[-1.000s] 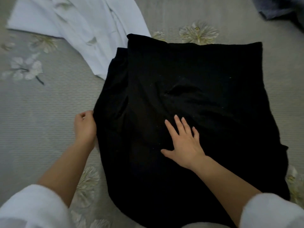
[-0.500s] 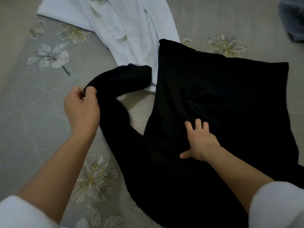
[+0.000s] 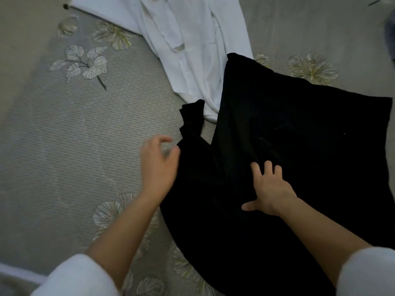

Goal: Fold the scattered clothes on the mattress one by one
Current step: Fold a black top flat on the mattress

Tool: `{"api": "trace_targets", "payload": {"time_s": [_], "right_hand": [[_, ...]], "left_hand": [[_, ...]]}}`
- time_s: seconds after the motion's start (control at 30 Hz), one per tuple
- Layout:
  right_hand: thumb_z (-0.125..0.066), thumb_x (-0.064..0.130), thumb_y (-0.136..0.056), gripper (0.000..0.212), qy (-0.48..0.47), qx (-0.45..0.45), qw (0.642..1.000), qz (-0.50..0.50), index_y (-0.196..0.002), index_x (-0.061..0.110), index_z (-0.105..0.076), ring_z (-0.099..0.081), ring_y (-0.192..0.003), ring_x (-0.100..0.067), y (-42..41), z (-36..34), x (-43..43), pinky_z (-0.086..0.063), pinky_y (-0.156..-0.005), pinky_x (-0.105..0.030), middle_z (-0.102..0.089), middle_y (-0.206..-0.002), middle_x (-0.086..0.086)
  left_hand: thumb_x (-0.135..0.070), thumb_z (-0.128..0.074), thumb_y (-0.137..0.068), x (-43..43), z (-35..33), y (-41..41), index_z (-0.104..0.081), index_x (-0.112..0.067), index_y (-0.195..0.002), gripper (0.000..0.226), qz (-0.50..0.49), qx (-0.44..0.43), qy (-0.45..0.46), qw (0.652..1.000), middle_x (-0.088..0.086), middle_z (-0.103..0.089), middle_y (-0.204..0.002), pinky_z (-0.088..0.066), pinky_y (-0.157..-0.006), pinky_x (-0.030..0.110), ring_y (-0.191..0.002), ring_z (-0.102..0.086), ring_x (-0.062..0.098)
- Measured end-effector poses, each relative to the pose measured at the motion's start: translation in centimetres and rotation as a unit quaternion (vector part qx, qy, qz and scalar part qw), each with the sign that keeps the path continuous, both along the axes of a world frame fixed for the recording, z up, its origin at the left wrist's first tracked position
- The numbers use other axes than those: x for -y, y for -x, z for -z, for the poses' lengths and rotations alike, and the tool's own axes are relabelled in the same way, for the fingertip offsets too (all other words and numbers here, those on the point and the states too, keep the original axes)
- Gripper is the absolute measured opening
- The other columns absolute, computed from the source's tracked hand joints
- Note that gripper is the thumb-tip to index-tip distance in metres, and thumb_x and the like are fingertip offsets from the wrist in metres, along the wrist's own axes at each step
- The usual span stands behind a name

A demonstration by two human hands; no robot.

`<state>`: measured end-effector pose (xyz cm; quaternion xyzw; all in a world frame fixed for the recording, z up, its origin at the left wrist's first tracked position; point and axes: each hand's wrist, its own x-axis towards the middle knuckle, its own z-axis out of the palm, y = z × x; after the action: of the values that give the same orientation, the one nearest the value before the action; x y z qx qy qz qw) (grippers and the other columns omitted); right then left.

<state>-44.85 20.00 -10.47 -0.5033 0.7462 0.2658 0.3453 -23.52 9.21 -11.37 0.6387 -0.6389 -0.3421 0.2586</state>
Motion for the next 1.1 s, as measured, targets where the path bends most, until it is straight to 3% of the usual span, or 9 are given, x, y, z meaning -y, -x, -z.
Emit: {"api": "trace_targets", "payload": {"time_s": [0.07, 0.17, 0.37, 0.53, 0.63, 0.73, 0.8, 0.97, 1.1], "right_hand": [[-0.077, 0.062, -0.063, 0.124, 0.004, -0.012, 1.000, -0.006, -0.148, 0.020, 0.002, -0.016, -0.135, -0.035, -0.2, 0.1, 0.0, -0.047, -0.097, -0.045, -0.008, -0.145, -0.014], [-0.079, 0.061, -0.061, 0.123, -0.002, -0.021, 1.000, -0.012, -0.146, 0.019, -0.001, -0.019, -0.133, -0.035, -0.4, 0.3, 0.3, -0.048, -0.096, -0.044, -0.010, -0.143, -0.013], [-0.081, 0.060, -0.058, 0.123, -0.009, -0.022, 1.000, -0.017, -0.144, 0.019, -0.004, -0.021, -0.131, -0.035, -0.3, 0.4, 0.5, -0.049, -0.095, -0.046, -0.012, -0.141, -0.014], [-0.082, 0.062, -0.055, 0.125, -0.019, -0.026, 0.999, -0.021, -0.144, 0.018, -0.006, -0.017, -0.135, -0.037, -0.3, 0.0, 1.0, -0.046, -0.099, -0.045, -0.008, -0.144, -0.016], [-0.082, 0.063, -0.054, 0.125, -0.031, -0.032, 0.999, -0.023, -0.142, 0.017, -0.007, -0.017, -0.135, -0.037, -0.4, 0.1, 1.3, -0.044, -0.100, -0.045, -0.008, -0.142, -0.017], [-0.082, 0.062, -0.055, 0.124, -0.045, -0.040, 0.998, -0.012, -0.142, 0.018, -0.005, -0.017, -0.134, -0.038, -0.5, 0.5, 1.3, -0.044, -0.100, -0.048, -0.007, -0.142, -0.018], [-0.081, 0.063, -0.056, 0.126, -0.057, -0.054, 0.997, -0.019, -0.143, 0.017, -0.002, -0.019, -0.133, -0.040, -0.8, 0.8, 1.3, -0.044, -0.100, -0.051, -0.007, -0.142, -0.020], [-0.085, 0.054, -0.058, 0.121, -0.069, -0.087, 0.993, -0.029, -0.140, 0.011, -0.007, -0.026, -0.132, -0.046, -1.7, 1.4, 2.2, -0.044, -0.099, -0.055, -0.012, -0.140, -0.026], [-0.085, 0.054, -0.059, 0.126, -0.088, -0.112, 0.989, -0.040, -0.142, 0.005, -0.003, -0.031, -0.130, -0.051, -2.2, 2.3, 2.8, -0.048, -0.095, -0.055, -0.014, -0.139, -0.030]], "left_hand": [[-0.034, -0.063, -0.086, 2.0, 0.1, -0.2, -0.059, -0.014, -0.112, 0.033, -0.056, -0.028, -0.099, 0.993, -0.006, -0.057, -0.109, -0.044, -0.094, 0.034, -0.111, -0.055, 0.018], [-0.060, -0.059, -0.082, 3.5, -0.1, 1.2, -0.064, -0.014, -0.106, 0.051, 0.039, -0.030, -0.249, 0.967, -0.002, -0.066, -0.099, -0.050, -0.082, 0.029, -0.095, -0.063, 0.015], [-0.065, -0.067, -0.069, 3.2, -2.0, 1.3, -0.063, -0.015, -0.083, 0.053, 0.245, 0.059, -0.253, 0.934, -0.006, -0.062, -0.068, -0.041, -0.054, 0.019, -0.062, -0.059, 0.008], [-0.056, -0.069, -0.076, 1.8, -2.0, 0.1, -0.050, -0.024, -0.124, 0.061, 0.297, 0.117, -0.238, 0.917, -0.008, -0.057, -0.085, -0.040, -0.062, 0.018, -0.076, -0.058, 0.008], [-0.046, -0.066, -0.085, 0.9, -0.9, 0.8, -0.059, -0.025, -0.120, 0.042, 0.297, 0.120, -0.195, 0.927, -0.007, -0.062, -0.089, -0.042, -0.073, 0.021, -0.090, -0.063, 0.013], [-0.033, -0.063, -0.089, 0.4, -1.1, 1.3, -0.068, -0.022, -0.086, 0.013, 0.149, -0.013, -0.133, 0.980, -0.010, -0.064, -0.074, -0.041, -0.063, 0.018, -0.069, -0.059, 0.004], [-0.031, -0.062, -0.090, 0.2, -2.0, -0.4, -0.063, -0.021, -0.073, 0.019, -0.048, -0.130, -0.034, 0.990, -0.009, -0.060, -0.068, -0.044, -0.063, 0.024, -0.064, -0.056, 0.003], [-0.023, -0.059, -0.093, -0.2, -5.1, -9.2, -0.066, -0.015, -0.087, 0.012, -0.347, -0.322, 0.020, 0.880, -0.003, -0.066, -0.084, -0.052, -0.071, 0.019, -0.078, -0.063, 0.005], [-0.023, -0.058, -0.092, -2.3, -3.3, -13.6, -0.064, -0.011, -0.115, 0.027, -0.427, -0.350, -0.119, 0.825, 0.006, -0.068, -0.107, -0.056, -0.074, 0.029, -0.098, -0.067, 0.019]]}}
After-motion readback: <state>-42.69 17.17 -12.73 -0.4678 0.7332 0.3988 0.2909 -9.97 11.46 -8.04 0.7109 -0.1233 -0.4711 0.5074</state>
